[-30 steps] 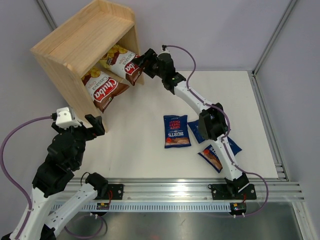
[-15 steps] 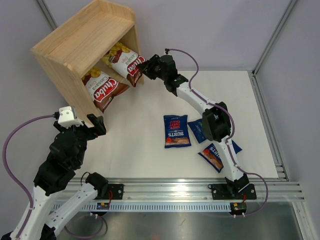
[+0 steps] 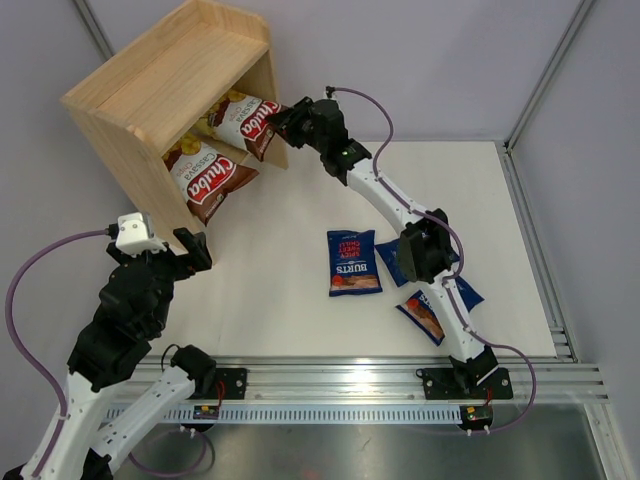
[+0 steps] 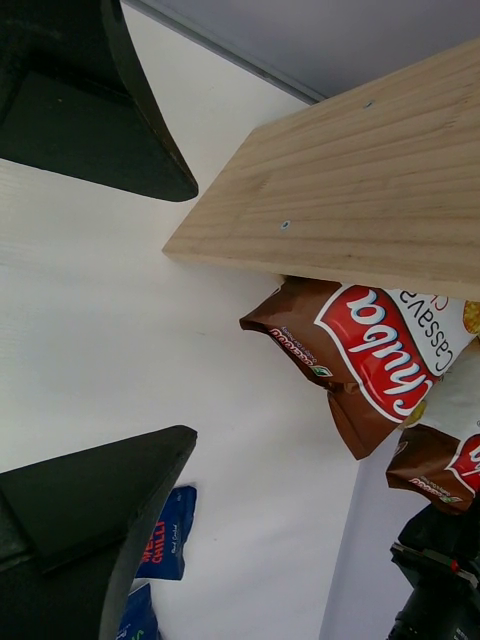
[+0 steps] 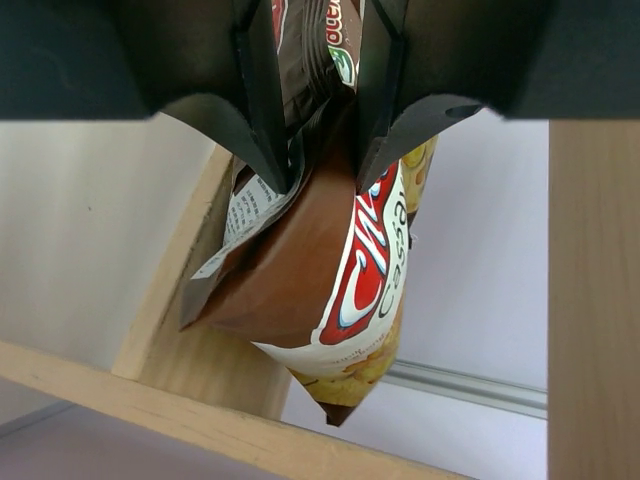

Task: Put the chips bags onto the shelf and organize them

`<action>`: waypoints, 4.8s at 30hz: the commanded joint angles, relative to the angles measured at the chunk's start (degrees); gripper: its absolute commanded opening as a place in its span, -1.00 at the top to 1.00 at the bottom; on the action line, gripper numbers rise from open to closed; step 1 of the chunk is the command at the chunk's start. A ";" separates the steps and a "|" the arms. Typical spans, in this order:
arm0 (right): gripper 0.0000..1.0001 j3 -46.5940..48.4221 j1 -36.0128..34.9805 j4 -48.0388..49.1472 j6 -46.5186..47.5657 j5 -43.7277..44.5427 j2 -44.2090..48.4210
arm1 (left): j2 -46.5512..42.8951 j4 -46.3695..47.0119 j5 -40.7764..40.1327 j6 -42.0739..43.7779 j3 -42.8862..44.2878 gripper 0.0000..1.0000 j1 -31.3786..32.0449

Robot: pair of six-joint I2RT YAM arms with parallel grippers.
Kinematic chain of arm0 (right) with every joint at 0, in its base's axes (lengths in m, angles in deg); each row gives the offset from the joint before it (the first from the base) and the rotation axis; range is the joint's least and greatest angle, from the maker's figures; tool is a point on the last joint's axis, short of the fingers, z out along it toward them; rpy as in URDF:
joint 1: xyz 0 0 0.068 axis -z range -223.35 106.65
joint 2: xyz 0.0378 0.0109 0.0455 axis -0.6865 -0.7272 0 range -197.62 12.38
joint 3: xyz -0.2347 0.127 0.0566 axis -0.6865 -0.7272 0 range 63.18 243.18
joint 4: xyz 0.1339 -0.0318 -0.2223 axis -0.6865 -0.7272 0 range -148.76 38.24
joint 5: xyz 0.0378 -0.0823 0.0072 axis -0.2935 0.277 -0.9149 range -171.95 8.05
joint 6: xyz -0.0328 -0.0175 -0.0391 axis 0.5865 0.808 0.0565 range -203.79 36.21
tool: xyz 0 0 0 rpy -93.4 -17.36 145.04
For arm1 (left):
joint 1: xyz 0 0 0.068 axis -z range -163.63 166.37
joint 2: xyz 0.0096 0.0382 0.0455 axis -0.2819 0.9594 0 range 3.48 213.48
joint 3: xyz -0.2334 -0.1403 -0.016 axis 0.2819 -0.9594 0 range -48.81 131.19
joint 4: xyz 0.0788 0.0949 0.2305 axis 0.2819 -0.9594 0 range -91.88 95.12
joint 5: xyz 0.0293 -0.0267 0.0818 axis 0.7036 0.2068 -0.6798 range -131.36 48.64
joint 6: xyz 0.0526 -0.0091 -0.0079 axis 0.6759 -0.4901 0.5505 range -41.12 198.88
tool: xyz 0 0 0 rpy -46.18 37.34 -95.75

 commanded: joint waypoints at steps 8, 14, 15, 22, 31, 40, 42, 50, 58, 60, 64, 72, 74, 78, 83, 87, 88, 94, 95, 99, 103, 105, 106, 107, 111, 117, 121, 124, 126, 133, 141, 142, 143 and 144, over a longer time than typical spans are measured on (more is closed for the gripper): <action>0.28 7.89 -2.99 -2.05 -3.00 10.66 -5.59 | -0.44 2.37 0.88 1.13 -0.18 -0.98 -0.64; 0.28 9.38 -3.95 -1.70 -3.87 14.18 -6.82 | -0.62 2.55 1.23 1.13 -0.27 -0.98 -0.90; 0.29 9.48 -3.95 -1.53 -4.05 14.27 -6.82 | -0.71 2.55 1.32 1.13 -0.27 -0.98 -0.99; -0.03 5.90 -4.31 -0.65 -3.44 14.01 -5.16 | -1.15 2.64 1.32 1.04 -0.36 -0.98 -1.25; -0.61 -10.18 -3.52 5.40 -0.98 14.71 6.08 | -0.97 2.55 0.71 0.95 -0.44 -0.98 -1.34; -0.99 -18.02 -1.14 10.69 1.84 8.74 13.21 | -0.27 2.72 0.97 0.87 -0.44 -0.98 -2.04; -0.99 -20.30 -1.05 11.13 3.58 8.91 15.93 | 0.08 2.98 1.06 0.95 -0.44 -0.98 -2.13; -0.99 -50.43 4.64 18.08 13.07 5.40 40.67 | 0.43 4.74 11.85 0.69 1.05 -0.98 -2.22; -0.99 -72.86 11.60 -3.17 33.46 -3.57 65.57 | 7.37 6.32 28.03 -6.34 2.10 -0.98 -1.87; -0.99 -76.29 11.60 -8.52 38.21 -3.57 73.13 | 11.32 7.99 29.97 -8.70 2.02 -0.98 -0.65; -0.99 -83.41 11.60 -16.80 40.86 0.90 87.44 | 21.77 9.49 13.89 -10.30 5.07 -0.98 19.49; -0.99 -84.56 11.69 -29.99 42.27 4.07 102.59 | 49.71 17.48 19.46 -13.63 11.15 -0.98 21.97; -0.99 -84.74 11.69 -31.22 42.44 5.65 105.23 | 58.15 22.74 27.04 -14.43 12.29 -0.98 16.78; -0.99 -85.88 11.69 -33.51 42.09 4.69 108.66 | 68.10 25.75 32.96 -15.21 16.50 -0.98 12.99; -0.99 -87.64 11.60 -34.04 40.95 0.39 112.70 | 75.31 28.56 34.99 -21.71 15.82 -0.98 8.86; -0.99 -89.48 11.60 -32.64 40.42 -2.50 114.29 | 78.55 34.00 37.78 -23.21 13.27 -0.98 7.45; -0.99 -89.57 11.60 -32.46 40.42 -2.95 114.29 | 79.35 36.80 39.19 -23.30 12.75 -0.98 7.27; -0.99 -90.36 11.60 -31.41 39.72 -4.45 113.58 | 83.14 37.10 35.79 -26.82 12.30 -0.84 7.27; -0.99 -90.54 11.52 -31.23 39.63 -4.89 113.67 | 83.14 36.57 34.64 -27.60 11.95 -0.81 7.36; -0.99 -91.42 11.60 -30.53 39.10 -5.42 114.11 | 82.44 36.38 29.02 -28.49 10.46 -0.66 7.45; -0.99 -92.30 11.60 -29.91 38.75 -5.50 114.38 | 82.87 36.47 27.95 -28.93 9.84 -0.40 7.62; -0.99 -92.39 11.60 -29.74 38.49 -5.59 114.29 | 83.66 36.39 27.60 -29.45 9.84 -0.33 7.89; -0.99 -92.30 11.60 -29.82 38.57 -5.51 114.38 | 83.93 36.47 27.52 -29.55 9.75 -0.31 8.06; -0.99 -92.21 11.52 -29.82 38.58 -5.59 114.38 | 84.45 36.56 27.43 -29.55 9.84 -0.30 8.15; -0.99 -91.95 11.60 -30.18 38.58 -5.59 114.81 | 85.86 35.60 26.46 -29.46 11.24 -0.16 9.20; -0.99 -92.21 11.60 -30.70 38.40 -5.42 115.61 | 86.48 35.07 25.06 -29.37 13.00 0.24 11.14; -0.99 -91.95 11.60 -30.97 38.57 -5.33 115.87 | 84.65 34.98 22.51 -30.07 11.78 0.58 11.32; -0.99 -92.04 11.69 -30.97 38.49 -5.15 115.87 | 81.84 35.15 20.40 -28.94 10.19 0.98 11.40; -0.99 -92.56 11.60 -30.62 38.49 -5.15 115.61 | 80.16 35.07 19.61 -27.44 9.93 1.00 11.67; -0.99 -92.21 11.60 -30.09 39.28 -4.89 113.59 | 69.36 37.35 21.10 -9.28 7.40 1.00 14.21; -0.97 -85.98 11.52 -34.21 42.61 -18.22 106.75 | 46.70 44.55 38.48 10.61 -3.16 1.00 21.77; -0.96 -85.62 11.60 -34.48 44.10 -23.99 106.30 | 44.32 45.34 40.50 12.10 -4.30 1.00 22.30; -0.96 -85.71 11.60 -34.31 44.72 -26.75 105.68 | 42.38 46.48 43.22 12.46 -6.57 1.00 23.00; -0.96 -85.71 11.52 -34.31 45.16 -28.86 105.50 | 40.62 46.84 44.29 12.38 -7.38 1.00 23.27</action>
